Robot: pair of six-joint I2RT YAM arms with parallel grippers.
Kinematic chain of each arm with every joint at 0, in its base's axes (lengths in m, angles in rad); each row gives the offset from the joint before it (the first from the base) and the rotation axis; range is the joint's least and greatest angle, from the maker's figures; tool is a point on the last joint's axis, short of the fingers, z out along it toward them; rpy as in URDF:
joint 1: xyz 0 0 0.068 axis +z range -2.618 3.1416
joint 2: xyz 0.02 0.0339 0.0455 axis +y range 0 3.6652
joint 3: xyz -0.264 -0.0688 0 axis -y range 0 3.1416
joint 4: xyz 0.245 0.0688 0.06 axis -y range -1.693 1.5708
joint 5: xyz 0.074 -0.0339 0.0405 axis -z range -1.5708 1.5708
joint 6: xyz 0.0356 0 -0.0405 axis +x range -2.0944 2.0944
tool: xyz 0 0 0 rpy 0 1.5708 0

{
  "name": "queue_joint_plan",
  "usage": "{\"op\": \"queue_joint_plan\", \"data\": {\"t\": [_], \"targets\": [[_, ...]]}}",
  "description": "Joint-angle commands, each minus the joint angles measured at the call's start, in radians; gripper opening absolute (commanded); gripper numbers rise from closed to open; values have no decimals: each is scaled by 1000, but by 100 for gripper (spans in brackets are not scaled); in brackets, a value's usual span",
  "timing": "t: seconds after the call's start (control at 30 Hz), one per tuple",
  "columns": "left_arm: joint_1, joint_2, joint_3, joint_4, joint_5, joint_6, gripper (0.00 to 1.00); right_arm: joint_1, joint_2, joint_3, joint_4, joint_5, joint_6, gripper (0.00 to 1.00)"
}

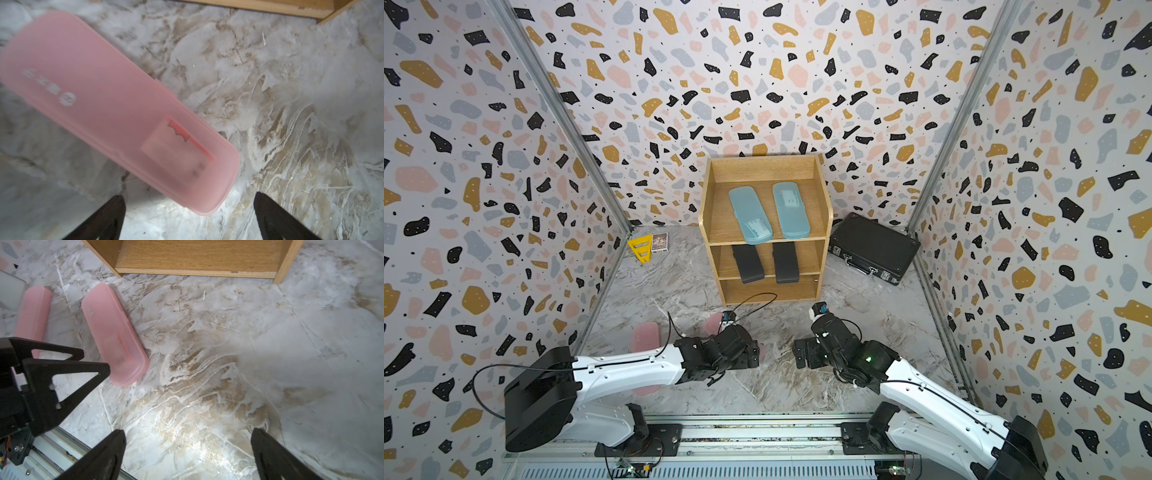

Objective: Place the pencil cases on the shelf according to color
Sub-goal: Pick up the pencil case from the center of the board.

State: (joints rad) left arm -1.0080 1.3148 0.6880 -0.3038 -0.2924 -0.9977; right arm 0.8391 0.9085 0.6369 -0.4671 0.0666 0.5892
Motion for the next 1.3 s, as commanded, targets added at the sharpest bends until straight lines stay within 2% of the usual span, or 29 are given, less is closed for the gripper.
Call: {"op": "queue_joint_plan", "data": {"t": [0.0,0.13,0.2,0.3,0.53,0.73,1.0,1.23,1.27], "targets": [[0,-126,-38,-134,-125,-26,100,12,35,-24,127,-60,-62,100],[2,-312,-99,-262,-235,-52,100,67,155,5,224,-106,-174,100],[5,-407,-135,-299,-273,-60,100,116,237,52,227,-84,-257,100],[25,-504,-177,-327,-283,-64,100,135,345,119,229,-74,-320,100],[135,-602,-207,-419,-267,-53,100,177,519,235,222,-59,-382,100],[236,-646,-237,-378,-169,-16,100,209,644,308,226,-12,-430,100],[316,-610,-243,-349,-134,7,100,222,766,402,196,-28,-463,100],[407,-552,-202,-356,-121,48,100,221,845,421,189,-62,-438,100],[420,-547,-197,-357,-118,53,100,254,852,420,189,-58,-436,100]]}}
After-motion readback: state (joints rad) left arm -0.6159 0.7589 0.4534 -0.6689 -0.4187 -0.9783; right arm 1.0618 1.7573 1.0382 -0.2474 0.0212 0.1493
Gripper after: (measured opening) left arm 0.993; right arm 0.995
